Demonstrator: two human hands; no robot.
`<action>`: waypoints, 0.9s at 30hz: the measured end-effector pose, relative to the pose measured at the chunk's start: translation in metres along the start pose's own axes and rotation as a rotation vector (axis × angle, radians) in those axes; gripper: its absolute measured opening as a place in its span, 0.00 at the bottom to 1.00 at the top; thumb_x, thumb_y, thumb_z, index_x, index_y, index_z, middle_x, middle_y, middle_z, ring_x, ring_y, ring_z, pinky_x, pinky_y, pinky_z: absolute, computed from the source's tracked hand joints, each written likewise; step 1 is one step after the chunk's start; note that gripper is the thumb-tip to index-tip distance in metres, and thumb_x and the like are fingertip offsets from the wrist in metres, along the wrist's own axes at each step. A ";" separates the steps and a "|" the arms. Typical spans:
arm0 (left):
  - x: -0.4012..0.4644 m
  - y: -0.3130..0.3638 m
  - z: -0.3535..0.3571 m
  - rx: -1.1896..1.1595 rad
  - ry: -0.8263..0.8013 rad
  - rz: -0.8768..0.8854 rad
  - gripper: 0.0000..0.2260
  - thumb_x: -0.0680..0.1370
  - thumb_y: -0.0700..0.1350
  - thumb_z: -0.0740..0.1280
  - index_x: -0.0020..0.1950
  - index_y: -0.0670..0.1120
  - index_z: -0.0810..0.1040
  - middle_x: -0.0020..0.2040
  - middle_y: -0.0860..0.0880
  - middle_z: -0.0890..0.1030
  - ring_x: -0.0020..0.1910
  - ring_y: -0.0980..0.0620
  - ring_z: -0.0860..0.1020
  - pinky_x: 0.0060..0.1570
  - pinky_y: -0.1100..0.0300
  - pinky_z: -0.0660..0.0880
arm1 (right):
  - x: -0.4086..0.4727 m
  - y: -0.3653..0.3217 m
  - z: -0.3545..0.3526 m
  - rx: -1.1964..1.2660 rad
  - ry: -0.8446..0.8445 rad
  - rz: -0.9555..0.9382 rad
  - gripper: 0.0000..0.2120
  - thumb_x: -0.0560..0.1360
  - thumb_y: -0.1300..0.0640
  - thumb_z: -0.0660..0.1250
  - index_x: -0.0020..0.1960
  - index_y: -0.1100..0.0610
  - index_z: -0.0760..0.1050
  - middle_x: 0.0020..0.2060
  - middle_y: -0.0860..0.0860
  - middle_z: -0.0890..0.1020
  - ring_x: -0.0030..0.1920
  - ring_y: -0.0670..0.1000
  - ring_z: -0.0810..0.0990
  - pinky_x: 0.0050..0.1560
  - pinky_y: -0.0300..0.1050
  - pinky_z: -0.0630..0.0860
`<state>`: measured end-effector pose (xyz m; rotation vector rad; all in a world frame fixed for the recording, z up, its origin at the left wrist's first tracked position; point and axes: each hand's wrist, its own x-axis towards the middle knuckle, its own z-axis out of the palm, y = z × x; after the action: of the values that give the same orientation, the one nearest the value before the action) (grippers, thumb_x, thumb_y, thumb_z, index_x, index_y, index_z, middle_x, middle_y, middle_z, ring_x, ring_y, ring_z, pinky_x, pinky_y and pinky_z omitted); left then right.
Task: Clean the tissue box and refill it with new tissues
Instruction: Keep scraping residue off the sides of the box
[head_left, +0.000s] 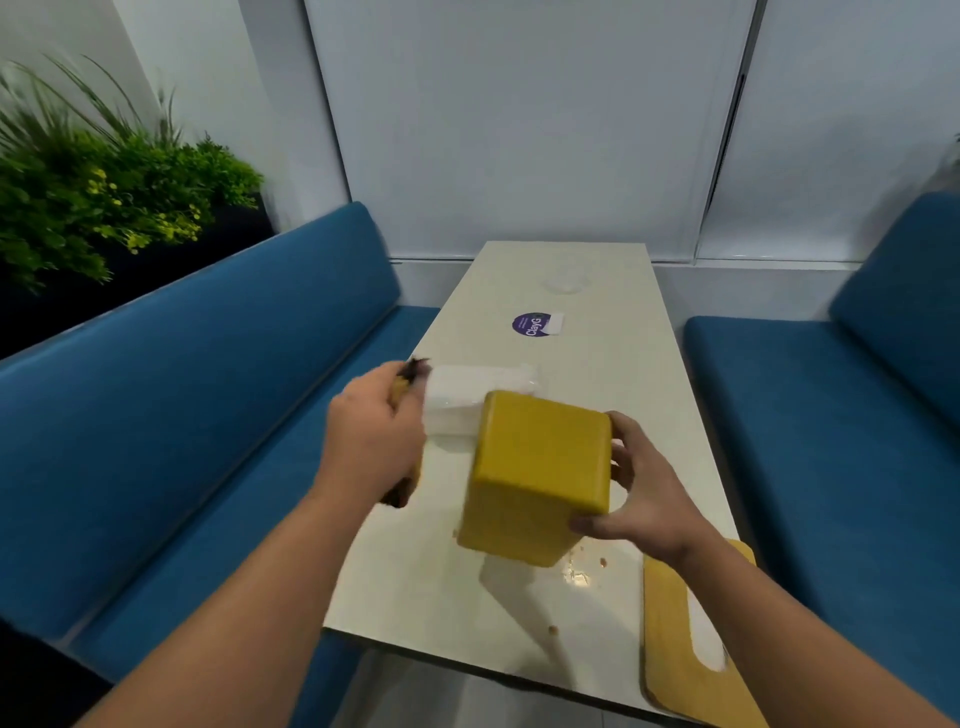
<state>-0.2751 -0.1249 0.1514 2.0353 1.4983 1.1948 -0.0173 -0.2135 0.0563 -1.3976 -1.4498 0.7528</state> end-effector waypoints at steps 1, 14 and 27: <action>0.002 -0.017 -0.002 -0.061 -0.005 -0.180 0.17 0.80 0.58 0.61 0.45 0.45 0.78 0.35 0.52 0.78 0.36 0.52 0.74 0.37 0.57 0.71 | 0.000 0.000 -0.004 0.074 0.010 0.017 0.49 0.55 0.51 0.83 0.69 0.39 0.62 0.61 0.37 0.73 0.63 0.45 0.75 0.54 0.40 0.79; -0.036 -0.088 0.037 -0.952 -0.216 -1.097 0.10 0.81 0.50 0.63 0.55 0.46 0.80 0.46 0.42 0.83 0.45 0.41 0.80 0.43 0.44 0.79 | 0.009 0.001 0.003 0.157 -0.038 0.075 0.52 0.59 0.53 0.83 0.71 0.32 0.56 0.67 0.38 0.65 0.65 0.53 0.72 0.53 0.49 0.81; -0.042 -0.082 0.038 -0.544 -0.170 -0.707 0.09 0.82 0.52 0.59 0.49 0.52 0.78 0.48 0.40 0.80 0.45 0.43 0.78 0.51 0.39 0.79 | -0.001 0.016 0.007 -0.344 -0.119 0.118 0.61 0.53 0.39 0.82 0.76 0.44 0.51 0.71 0.44 0.63 0.68 0.50 0.67 0.64 0.51 0.74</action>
<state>-0.2989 -0.1237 0.0546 1.0826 1.4188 0.9531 -0.0180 -0.2107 0.0388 -1.7364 -1.6579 0.6918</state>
